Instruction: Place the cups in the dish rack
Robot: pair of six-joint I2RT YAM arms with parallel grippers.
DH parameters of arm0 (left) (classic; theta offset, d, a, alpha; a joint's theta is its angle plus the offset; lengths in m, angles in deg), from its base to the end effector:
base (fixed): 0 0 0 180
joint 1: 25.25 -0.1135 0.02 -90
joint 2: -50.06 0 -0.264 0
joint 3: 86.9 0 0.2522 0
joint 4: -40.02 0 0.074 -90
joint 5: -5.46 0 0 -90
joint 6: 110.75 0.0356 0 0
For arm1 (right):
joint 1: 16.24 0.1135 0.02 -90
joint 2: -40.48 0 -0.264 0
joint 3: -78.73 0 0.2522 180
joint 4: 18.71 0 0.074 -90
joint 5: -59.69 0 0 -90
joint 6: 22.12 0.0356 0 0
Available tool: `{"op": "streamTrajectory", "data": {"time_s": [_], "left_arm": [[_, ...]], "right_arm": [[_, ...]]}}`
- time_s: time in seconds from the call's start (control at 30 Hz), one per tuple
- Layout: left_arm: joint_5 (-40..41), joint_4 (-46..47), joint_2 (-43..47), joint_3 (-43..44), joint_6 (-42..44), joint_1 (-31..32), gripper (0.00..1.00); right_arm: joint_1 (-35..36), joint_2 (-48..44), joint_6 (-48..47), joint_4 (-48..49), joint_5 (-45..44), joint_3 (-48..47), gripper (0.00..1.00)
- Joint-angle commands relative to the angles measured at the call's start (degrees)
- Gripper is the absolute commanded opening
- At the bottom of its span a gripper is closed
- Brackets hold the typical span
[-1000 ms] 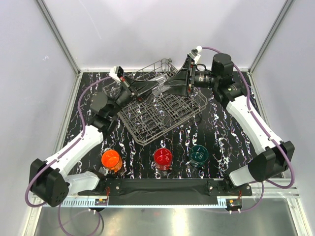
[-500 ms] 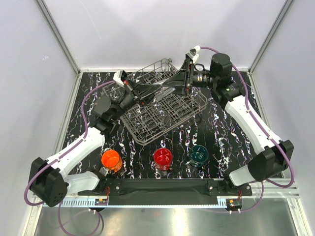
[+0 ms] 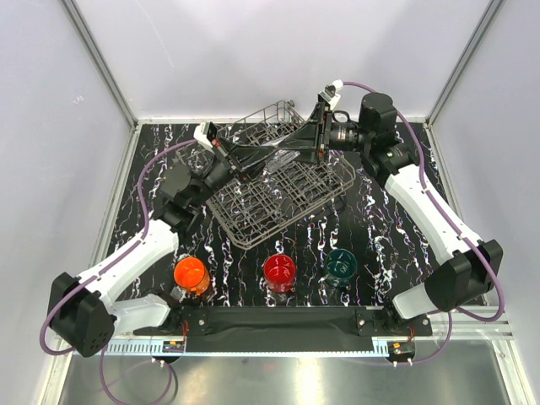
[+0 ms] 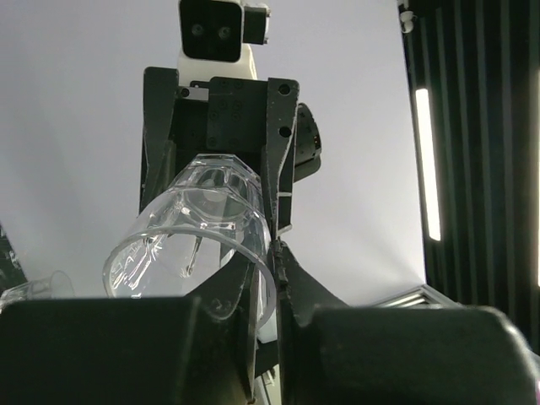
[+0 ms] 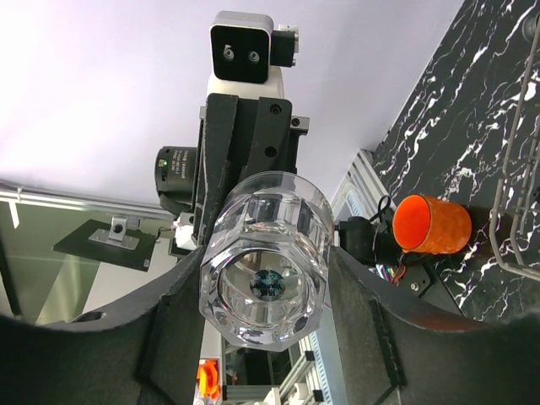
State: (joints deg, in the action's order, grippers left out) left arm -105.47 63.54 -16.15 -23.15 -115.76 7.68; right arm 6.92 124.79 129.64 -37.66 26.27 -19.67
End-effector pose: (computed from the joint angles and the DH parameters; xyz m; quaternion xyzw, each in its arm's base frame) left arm 0.2160 -0.1550 0.3828 -0.1587 0.5541 -0.7736 0.2634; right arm 0.2933 0.1578 0.4297 -0.0883 0.7180 0.6596 0.2038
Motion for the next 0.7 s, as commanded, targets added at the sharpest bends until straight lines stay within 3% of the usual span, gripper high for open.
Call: {"op": "streamTrajectory", "data": {"time_s": [0.0, 0.07, 0.1, 0.17, 0.2, 0.3, 0.4, 0.67], "left_arm": [[-1.04, -6.32, 3.19, -0.25, 2.80, 0.56, 0.16], [-1.83, -9.58, 4.16, -1.21, 3.94, 0.47, 0.25], [-1.92, -10.03, 5.21, -1.65, 4.12, 0.47, 0.41], [-2.19, -12.39, 6.44, -3.06, 4.65, -0.14, 0.58], [-2.36, -13.36, 8.10, -3.41, 6.13, -0.32, 0.75], [-2.45, -22.65, 11.70, -3.68, 10.60, -1.37, 0.99], [-2.45, -27.76, 14.70, -3.94, 14.56, -2.87, 0.99], [-3.59, -57.81, 23.40, -0.09, 23.45, -5.76, 0.99]], "right_arm": [[1.10, -0.64, -2.42, 0.80, 0.29, -0.26, 0.00], [0.93, -0.73, -2.96, -0.26, -0.06, 0.00, 0.00], [1.01, -0.73, -3.22, -0.52, -0.24, 0.26, 0.00], [1.01, -0.82, -3.66, -2.10, -1.29, 0.62, 0.00], [1.01, -0.82, -4.18, -2.89, -1.73, 0.70, 0.00], [0.93, -1.08, -4.19, -3.68, -2.61, 1.67, 0.00], [1.01, -1.17, -5.24, -5.43, -3.75, 1.59, 0.00], [0.93, -2.22, -8.58, -13.78, -11.48, 1.59, 0.00]]}}
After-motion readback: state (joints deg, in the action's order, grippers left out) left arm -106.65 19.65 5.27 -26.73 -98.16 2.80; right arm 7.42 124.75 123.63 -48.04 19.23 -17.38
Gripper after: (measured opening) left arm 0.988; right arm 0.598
